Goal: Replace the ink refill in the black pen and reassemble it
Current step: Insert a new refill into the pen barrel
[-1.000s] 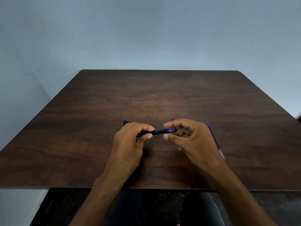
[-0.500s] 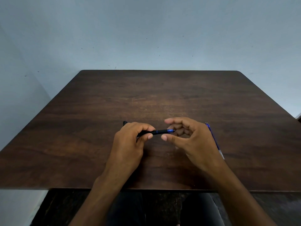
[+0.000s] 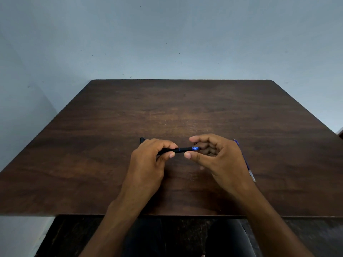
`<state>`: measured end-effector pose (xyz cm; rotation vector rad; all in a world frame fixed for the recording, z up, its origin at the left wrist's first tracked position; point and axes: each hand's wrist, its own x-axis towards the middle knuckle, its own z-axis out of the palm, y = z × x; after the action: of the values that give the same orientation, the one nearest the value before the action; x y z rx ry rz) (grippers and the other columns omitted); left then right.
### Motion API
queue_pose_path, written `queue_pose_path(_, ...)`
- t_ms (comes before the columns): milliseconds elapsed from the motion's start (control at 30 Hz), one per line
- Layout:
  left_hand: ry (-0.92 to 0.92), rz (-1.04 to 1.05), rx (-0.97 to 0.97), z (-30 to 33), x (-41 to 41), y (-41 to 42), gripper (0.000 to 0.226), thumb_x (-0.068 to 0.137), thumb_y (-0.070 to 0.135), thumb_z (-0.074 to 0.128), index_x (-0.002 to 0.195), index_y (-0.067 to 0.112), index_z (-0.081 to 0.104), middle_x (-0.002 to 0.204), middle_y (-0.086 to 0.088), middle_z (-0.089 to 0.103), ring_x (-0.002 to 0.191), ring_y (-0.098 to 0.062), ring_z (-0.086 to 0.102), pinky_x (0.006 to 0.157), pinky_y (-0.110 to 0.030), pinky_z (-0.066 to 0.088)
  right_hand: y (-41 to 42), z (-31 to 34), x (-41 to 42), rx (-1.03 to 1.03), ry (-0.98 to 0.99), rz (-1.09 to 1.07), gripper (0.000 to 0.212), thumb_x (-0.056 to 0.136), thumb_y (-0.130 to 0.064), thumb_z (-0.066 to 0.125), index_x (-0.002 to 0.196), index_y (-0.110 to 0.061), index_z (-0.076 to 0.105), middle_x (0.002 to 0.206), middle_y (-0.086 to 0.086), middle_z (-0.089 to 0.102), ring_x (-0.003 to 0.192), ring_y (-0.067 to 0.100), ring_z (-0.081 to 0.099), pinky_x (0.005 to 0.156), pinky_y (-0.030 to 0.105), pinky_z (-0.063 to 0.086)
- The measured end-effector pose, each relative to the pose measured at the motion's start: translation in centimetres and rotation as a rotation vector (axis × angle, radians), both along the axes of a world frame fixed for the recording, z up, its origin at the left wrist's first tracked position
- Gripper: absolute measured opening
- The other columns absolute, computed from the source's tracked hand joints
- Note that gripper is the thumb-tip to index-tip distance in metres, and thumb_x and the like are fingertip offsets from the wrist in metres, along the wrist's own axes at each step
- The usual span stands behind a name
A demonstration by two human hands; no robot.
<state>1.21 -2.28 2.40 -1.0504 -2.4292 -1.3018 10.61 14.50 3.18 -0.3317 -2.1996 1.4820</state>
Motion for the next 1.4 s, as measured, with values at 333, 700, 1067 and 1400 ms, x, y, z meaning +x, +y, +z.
queue_pose_path(333,0.025,-0.004,0.006,0.13,0.06,0.11,0.019,0.085,0.013,0.073,0.100,0.026,0.073,0.091,0.028,0.062,0.094,-0.002,0.063,0.086,-0.026,0.052,0.51,-0.45,-0.16,0.061,0.026,-0.002,0.008,0.078,-0.034,0.082,0.084,-0.035,0.077,0.066,-0.010,0.074,0.049,0.003,0.063,0.052,0.016,0.051)
queue_pose_path(700,0.034,-0.004,-0.011,0.45,0.01,0.15,0.018,0.085,0.014,0.073,0.099,0.024,0.074,0.088,0.030,0.059,0.092,-0.001,0.061,0.084,-0.022,0.050,0.88,-0.17,-0.01,0.143,0.012,-0.011,0.022,0.078,-0.021,0.085,0.097,-0.030,0.078,0.075,-0.005,0.074,0.058,0.005,0.066,0.060,0.023,0.058)
queue_pose_path(1067,0.038,0.025,-0.002,0.16,0.22,0.03,0.020,0.084,0.012,0.074,0.098,0.025,0.074,0.088,0.029,0.060,0.091,-0.001,0.061,0.083,-0.019,0.047,0.27,0.16,-0.02,0.208,0.003,-0.053,0.010,0.079,-0.027,0.082,0.089,-0.027,0.079,0.055,-0.019,0.065,0.053,0.004,0.062,0.055,0.016,0.052)
queue_pose_path(1400,0.005,0.019,-0.039,0.04,0.08,-0.27,0.018,0.087,0.013,0.071,0.100,0.026,0.073,0.091,0.024,0.063,0.094,0.000,0.060,0.083,-0.014,0.044,0.44,-0.16,0.27,0.214,-0.010,-0.031,0.017,0.081,-0.021,0.083,0.096,-0.026,0.078,0.081,-0.013,0.071,0.074,0.006,0.069,0.067,0.027,0.061)
